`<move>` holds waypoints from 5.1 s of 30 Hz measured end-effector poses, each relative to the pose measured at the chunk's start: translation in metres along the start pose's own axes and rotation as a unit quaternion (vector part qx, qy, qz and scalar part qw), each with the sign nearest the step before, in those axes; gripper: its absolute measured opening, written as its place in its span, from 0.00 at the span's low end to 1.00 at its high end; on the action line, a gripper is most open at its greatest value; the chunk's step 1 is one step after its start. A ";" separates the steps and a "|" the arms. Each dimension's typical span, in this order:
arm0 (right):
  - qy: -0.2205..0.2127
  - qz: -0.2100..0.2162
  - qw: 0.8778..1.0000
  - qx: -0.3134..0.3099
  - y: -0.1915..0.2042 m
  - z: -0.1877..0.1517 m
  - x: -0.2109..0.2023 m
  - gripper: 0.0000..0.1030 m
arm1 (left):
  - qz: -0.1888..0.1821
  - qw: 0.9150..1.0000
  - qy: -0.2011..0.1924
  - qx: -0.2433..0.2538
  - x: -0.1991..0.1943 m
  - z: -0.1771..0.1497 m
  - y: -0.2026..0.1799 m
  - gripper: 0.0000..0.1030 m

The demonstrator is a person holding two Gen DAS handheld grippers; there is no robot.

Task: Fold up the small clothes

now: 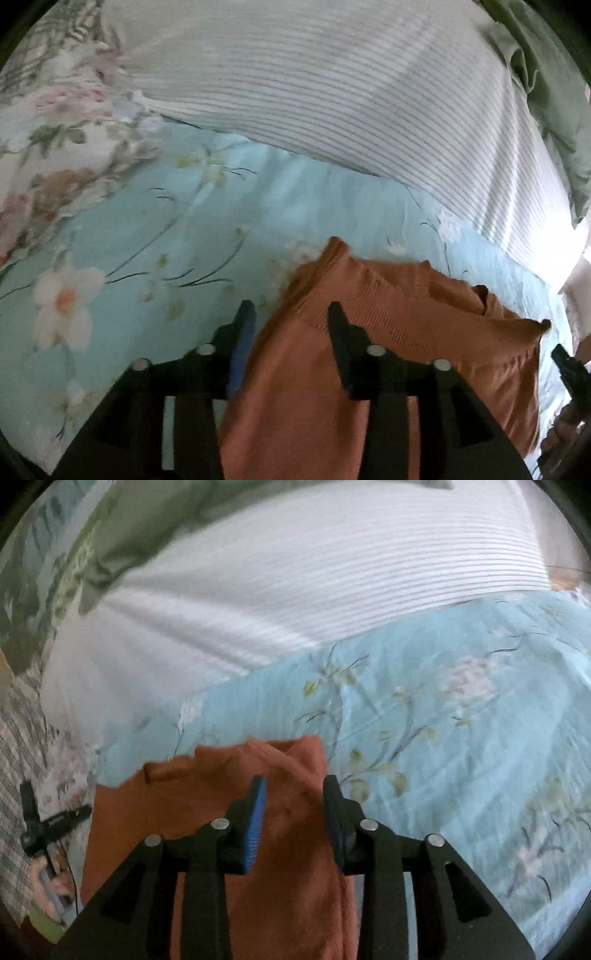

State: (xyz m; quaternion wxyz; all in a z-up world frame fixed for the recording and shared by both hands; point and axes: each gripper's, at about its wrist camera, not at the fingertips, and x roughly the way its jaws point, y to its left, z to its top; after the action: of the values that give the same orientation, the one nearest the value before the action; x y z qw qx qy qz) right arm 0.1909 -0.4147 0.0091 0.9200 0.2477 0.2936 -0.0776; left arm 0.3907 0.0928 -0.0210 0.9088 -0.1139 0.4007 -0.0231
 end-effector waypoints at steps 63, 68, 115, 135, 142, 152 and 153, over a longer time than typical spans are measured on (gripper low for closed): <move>0.162 0.201 0.965 0.056 0.037 -0.076 0.000 0.61 | -0.035 0.972 -0.050 0.225 -0.064 -0.206 -0.212 0.10; 0.217 0.238 0.946 0.038 0.075 -0.066 0.049 0.74 | -0.003 0.963 -0.076 0.260 -0.066 -0.215 -0.222 0.10; 0.146 0.120 0.981 -0.050 -0.009 -0.002 0.034 0.16 | -0.255 0.939 0.056 0.223 -0.082 -0.225 -0.288 0.49; 0.187 0.139 0.972 -0.018 -0.013 -0.023 0.044 0.74 | -0.233 0.960 0.152 0.037 0.014 -0.157 -0.160 0.68; 0.219 0.141 0.965 -0.006 -0.007 -0.035 0.068 0.45 | -0.256 0.952 0.168 0.026 0.047 -0.145 -0.171 0.31; 0.216 0.222 0.950 -0.041 0.073 -0.076 0.044 0.34 | -0.221 0.970 0.088 0.051 -0.067 -0.153 -0.117 0.22; 0.218 0.233 0.947 -0.043 0.084 -0.082 0.045 0.34 | -0.214 0.972 0.081 0.046 -0.081 -0.155 -0.101 0.22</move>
State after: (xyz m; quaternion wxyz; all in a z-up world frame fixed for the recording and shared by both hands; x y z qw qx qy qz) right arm 0.2105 -0.3009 -0.0403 0.8355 0.2802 0.4245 0.2080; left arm 0.2271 -0.0239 -0.0407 0.8518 -0.1526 0.4374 -0.2447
